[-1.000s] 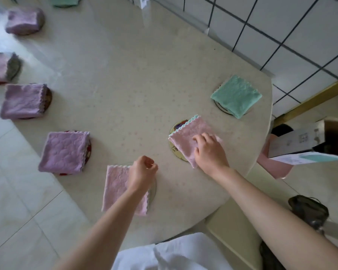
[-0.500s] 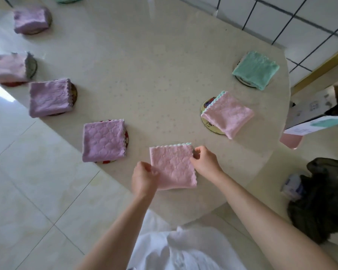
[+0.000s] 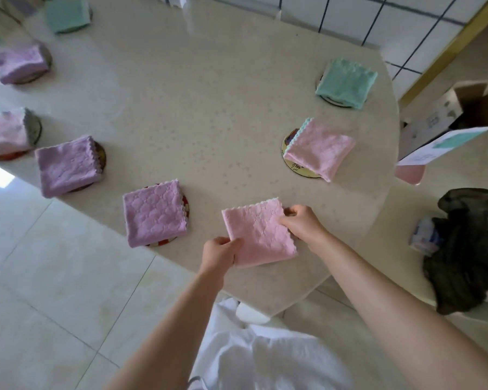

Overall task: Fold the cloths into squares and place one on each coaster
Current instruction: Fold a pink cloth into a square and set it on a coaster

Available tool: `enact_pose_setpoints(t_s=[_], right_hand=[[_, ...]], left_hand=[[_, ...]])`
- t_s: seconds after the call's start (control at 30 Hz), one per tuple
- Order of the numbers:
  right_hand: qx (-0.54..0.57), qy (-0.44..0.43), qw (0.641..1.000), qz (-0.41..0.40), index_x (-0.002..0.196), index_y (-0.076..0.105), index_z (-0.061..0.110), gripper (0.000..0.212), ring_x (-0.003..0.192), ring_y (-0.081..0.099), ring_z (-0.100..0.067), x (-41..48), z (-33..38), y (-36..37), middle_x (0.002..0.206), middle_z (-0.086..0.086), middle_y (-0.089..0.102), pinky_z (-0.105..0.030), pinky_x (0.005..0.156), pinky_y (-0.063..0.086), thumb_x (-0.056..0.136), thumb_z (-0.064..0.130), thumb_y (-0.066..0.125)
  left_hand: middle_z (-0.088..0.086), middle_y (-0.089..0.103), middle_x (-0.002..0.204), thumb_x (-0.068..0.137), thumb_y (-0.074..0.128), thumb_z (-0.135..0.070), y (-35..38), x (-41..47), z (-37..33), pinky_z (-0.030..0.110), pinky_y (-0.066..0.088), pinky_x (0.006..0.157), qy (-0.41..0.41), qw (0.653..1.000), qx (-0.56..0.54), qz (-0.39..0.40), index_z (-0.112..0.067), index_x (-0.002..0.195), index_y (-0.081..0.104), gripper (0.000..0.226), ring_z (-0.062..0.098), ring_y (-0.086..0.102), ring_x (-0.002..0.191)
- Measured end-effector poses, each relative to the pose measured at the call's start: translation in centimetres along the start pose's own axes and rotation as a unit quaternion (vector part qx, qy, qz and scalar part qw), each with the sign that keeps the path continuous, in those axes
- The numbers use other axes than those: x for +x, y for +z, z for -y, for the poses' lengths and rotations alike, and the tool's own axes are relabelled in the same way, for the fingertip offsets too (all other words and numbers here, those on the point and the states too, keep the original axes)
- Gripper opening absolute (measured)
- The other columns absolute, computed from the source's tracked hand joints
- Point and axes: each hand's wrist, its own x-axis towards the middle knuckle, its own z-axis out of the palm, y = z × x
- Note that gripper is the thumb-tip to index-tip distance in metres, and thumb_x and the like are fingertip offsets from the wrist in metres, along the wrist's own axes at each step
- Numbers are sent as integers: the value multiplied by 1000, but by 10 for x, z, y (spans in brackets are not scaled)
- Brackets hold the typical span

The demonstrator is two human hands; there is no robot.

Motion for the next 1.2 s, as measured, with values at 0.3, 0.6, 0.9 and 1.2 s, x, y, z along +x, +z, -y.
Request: enact_pose_setpoints(t_s=[0.3,0.6,0.9,1.2], right_hand=[[147,52,987,-43,84,61,16,8,72,66,-21,-21,-33,8,87,-6,68,-36,68,59,81,12,67],[131,72,979,-138,75,61,22,13,74,69,-27,-15,-46,29,81,-3,70,-48,72,58,72,23,73],[46,104,957,-266,100,61,11,27,96,62,-21,-24,-31,48,97,-3,69,-21,75,38,78,22,71],[-56,71,943,-321,91,57,6,20,90,60,-32,-32,-31,62,93,-12,65,-34,75,41,81,17,69]], left_hand=[[3,62,74,79,68,-14,-10,15,-19,30,44,62,59,995,74,18,-13,83,66,5,19,54,68],[-1,60,68,79,71,-12,-13,60,-46,26,45,59,80,978,179,76,-17,82,66,8,17,53,65],[7,66,71,76,75,-20,-24,79,-49,46,60,70,67,949,276,138,-14,76,64,13,23,65,66],[3,63,75,81,69,-25,-29,66,-51,22,39,58,171,901,378,124,-13,79,61,14,16,54,64]])
